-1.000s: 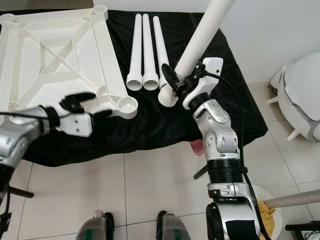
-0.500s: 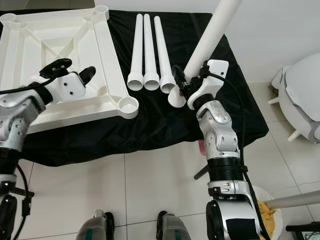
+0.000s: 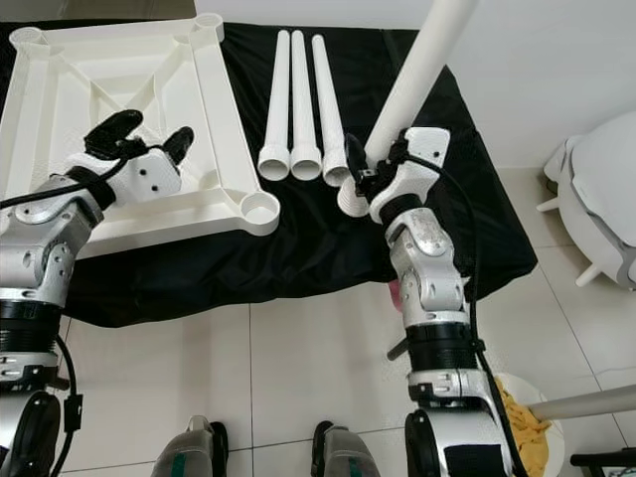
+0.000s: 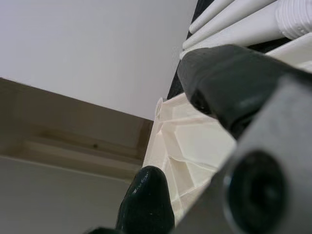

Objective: Building children table

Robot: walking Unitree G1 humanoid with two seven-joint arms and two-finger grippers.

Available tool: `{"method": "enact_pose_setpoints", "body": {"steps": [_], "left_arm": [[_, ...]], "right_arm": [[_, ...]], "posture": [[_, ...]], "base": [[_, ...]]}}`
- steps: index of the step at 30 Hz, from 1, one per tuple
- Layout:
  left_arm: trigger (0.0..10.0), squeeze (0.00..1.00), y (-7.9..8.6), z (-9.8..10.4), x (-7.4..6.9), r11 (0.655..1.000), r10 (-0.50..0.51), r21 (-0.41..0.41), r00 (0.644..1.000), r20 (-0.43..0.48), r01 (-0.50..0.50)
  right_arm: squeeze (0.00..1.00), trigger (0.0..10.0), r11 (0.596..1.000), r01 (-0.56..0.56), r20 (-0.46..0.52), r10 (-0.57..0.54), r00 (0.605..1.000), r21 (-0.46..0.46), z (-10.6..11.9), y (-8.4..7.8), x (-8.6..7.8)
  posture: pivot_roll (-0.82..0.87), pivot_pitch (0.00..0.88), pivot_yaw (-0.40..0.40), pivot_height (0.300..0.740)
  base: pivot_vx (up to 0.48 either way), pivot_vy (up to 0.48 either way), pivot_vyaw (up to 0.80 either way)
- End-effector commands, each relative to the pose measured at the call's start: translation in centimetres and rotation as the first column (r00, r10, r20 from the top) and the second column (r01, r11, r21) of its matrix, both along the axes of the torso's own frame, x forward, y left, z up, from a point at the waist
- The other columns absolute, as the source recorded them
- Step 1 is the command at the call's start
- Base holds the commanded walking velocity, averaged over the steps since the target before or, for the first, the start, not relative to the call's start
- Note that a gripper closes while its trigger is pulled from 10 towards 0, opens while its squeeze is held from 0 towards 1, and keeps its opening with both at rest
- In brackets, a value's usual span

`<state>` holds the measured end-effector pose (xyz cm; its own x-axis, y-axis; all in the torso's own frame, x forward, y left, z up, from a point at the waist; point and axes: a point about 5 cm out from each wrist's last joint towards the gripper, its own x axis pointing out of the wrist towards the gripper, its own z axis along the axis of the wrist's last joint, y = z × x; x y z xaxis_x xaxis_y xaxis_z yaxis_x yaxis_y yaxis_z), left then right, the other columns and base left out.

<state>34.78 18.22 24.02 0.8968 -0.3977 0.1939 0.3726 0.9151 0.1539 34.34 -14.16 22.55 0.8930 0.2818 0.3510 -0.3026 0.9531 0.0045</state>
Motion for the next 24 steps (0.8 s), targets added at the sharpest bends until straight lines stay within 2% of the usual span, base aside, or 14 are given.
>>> {"method": "enact_pose_setpoints", "body": {"steps": [1,9,10,16,24], "left_arm": [[10.0,0.00,1.5,-0.4,-0.1,0.937,0.338,-0.092,0.941,0.008,-0.336],[10.0,0.00,0.5,-0.8,-1.2,0.940,0.322,-0.135,0.946,0.049,-0.313],[10.0,0.00,0.5,-0.9,-1.2,0.943,0.319,-0.117,0.946,0.061,-0.310],[10.0,0.00,0.6,-0.9,-1.0,0.948,0.314,-0.078,0.946,0.079,-0.308],[10.0,0.00,0.7,-0.7,-0.8,0.943,0.325,-0.105,0.943,0.079,-0.316]], "right_arm": [[0.00,10.0,1.000,0.018,0.038,-0.018,0.999,-0.008,0.2,-0.1,-0.5],[0.00,10.0,0.999,0.034,0.060,-0.035,0.998,0.015,0.0,-0.4,-1.0],[0.00,10.0,0.999,0.032,0.067,-0.033,0.997,0.012,0.1,-0.5,-1.1],[0.00,10.0,0.999,0.043,0.079,-0.044,0.996,0.005,0.1,-0.7,-1.0],[0.00,10.0,0.997,0.077,0.080,-0.078,0.994,0.007,0.0,-1.1,-1.1]], "posture": [[0.03,0.083,-0.004,0.740],[0.03,0.078,-0.014,0.740],[0.03,0.079,-0.018,0.740],[0.02,0.086,-0.017,0.740],[0.01,0.090,-0.008,0.740]], "base": [[0.000,0.000,0.00],[0.000,0.000,0.00],[0.000,0.000,0.00],[0.000,0.000,0.00],[0.000,0.000,0.00]]}}
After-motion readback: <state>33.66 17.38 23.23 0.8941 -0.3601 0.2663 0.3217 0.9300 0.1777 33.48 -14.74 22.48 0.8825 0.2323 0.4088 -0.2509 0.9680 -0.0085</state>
